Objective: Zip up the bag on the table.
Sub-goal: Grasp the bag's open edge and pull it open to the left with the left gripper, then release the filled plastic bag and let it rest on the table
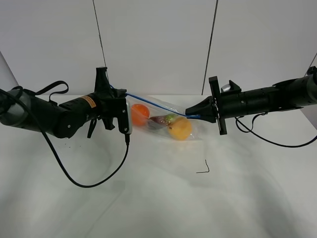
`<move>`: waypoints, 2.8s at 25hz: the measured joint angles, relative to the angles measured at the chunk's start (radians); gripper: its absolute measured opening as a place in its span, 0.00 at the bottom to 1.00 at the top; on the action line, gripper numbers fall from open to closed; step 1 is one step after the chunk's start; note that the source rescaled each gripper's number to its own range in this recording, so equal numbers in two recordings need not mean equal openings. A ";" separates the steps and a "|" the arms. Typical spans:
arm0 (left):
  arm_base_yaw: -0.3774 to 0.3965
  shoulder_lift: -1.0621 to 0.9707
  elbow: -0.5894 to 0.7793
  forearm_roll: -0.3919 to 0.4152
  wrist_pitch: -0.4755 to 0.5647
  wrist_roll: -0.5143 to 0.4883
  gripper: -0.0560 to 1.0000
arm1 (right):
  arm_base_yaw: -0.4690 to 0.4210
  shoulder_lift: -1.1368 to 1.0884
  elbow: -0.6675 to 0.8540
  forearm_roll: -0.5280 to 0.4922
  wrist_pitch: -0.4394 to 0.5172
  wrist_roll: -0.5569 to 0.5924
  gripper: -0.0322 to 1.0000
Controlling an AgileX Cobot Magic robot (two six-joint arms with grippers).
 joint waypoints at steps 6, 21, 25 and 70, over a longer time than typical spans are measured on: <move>0.046 0.000 0.001 0.000 -0.004 0.001 0.05 | 0.000 0.000 0.000 -0.001 0.002 0.001 0.03; 0.117 0.000 0.001 -0.019 -0.027 0.001 0.05 | 0.000 0.000 0.000 -0.015 0.005 0.001 0.03; 0.118 0.000 0.001 -0.015 -0.030 0.001 0.05 | 0.000 0.000 0.000 -0.015 0.005 0.001 0.03; 0.329 0.000 0.001 -0.172 0.027 -1.031 0.74 | 0.000 0.000 0.000 -0.025 0.009 0.001 0.03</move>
